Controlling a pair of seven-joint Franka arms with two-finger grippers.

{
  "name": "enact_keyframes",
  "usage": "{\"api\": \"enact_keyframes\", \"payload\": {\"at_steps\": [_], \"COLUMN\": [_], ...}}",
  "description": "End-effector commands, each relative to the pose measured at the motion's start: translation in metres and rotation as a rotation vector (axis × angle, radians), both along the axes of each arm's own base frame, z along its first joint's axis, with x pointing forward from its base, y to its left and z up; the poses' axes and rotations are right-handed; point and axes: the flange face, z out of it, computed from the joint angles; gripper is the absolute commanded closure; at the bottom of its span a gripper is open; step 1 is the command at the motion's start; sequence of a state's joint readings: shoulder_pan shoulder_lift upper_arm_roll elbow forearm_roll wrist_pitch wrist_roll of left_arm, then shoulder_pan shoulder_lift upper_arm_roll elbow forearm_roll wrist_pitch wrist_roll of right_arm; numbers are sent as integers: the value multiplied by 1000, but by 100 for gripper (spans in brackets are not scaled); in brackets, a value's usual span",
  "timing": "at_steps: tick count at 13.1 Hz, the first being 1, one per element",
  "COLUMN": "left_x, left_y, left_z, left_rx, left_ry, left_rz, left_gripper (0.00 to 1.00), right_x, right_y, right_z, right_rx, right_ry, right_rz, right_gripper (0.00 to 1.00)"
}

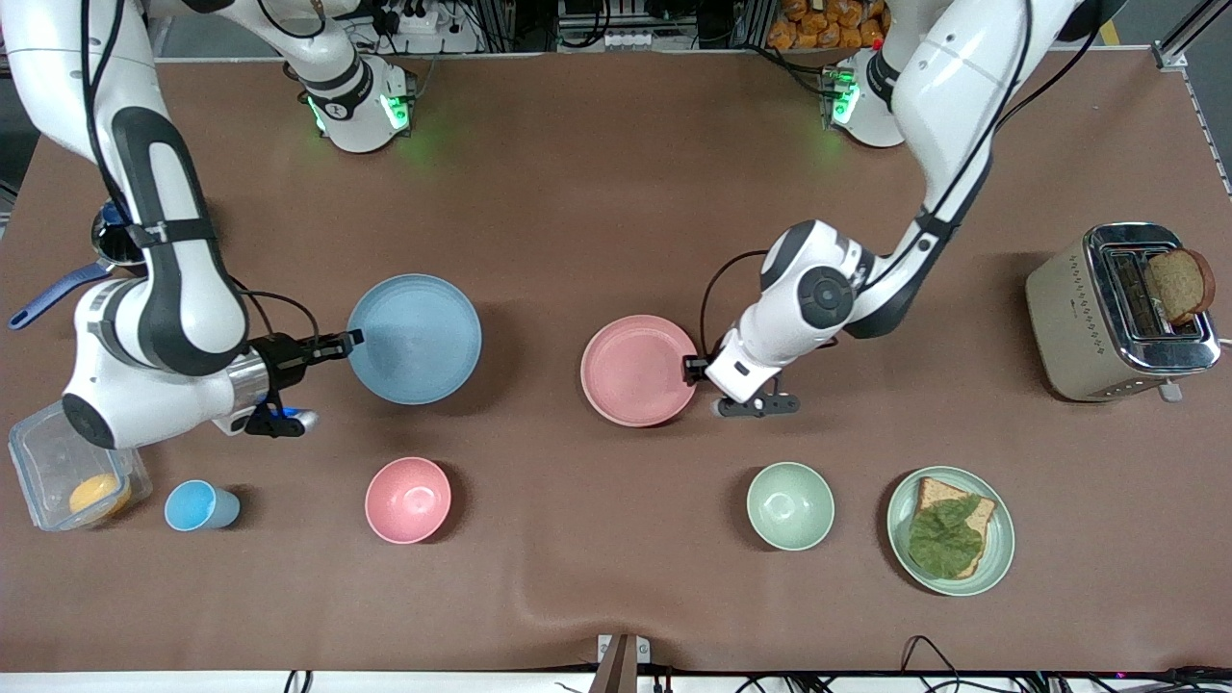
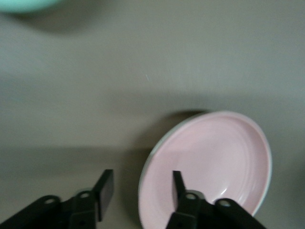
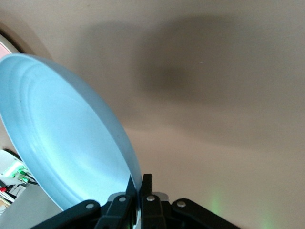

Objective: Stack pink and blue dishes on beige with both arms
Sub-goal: 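Carry the blue plate with the right gripper while the left gripper withdraws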

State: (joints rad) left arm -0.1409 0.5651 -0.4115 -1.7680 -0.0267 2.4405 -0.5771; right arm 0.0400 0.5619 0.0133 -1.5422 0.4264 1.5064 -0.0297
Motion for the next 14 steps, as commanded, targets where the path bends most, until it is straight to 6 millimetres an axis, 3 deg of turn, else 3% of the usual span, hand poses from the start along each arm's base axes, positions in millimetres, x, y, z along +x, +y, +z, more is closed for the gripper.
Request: {"api": "enact_keyframes", "payload": {"at_steps": [1, 4, 6, 8, 10, 12, 14], "left_x": [12, 22, 15, 13, 8, -1, -7], "left_y": [63, 159, 220, 266, 298, 319, 318], "left_z": [101, 196, 241, 286, 325, 332, 337], "left_rx": [89, 205, 261, 277, 283, 272, 270], "left_ry": [-47, -64, -14, -30, -16, 38, 61], "left_rz": [44, 61, 3, -18, -41, -46, -46], "left_gripper": [0, 0, 0, 0, 0, 0, 0], "right_x": [-1, -3, -10, -14, -20, -26, -34], "right_y": [52, 116, 161, 197, 231, 257, 278], "right_z": [12, 7, -4, -21, -39, -52, -68], "right_rx": [-22, -46, -66, -39, -14, 10, 16], "right_ry": [34, 13, 1, -15, -34, -53, -67], "right_rz": [-52, -109, -132, -163, -177, -196, -205], "right_gripper": [100, 100, 100, 100, 100, 100, 100]}}
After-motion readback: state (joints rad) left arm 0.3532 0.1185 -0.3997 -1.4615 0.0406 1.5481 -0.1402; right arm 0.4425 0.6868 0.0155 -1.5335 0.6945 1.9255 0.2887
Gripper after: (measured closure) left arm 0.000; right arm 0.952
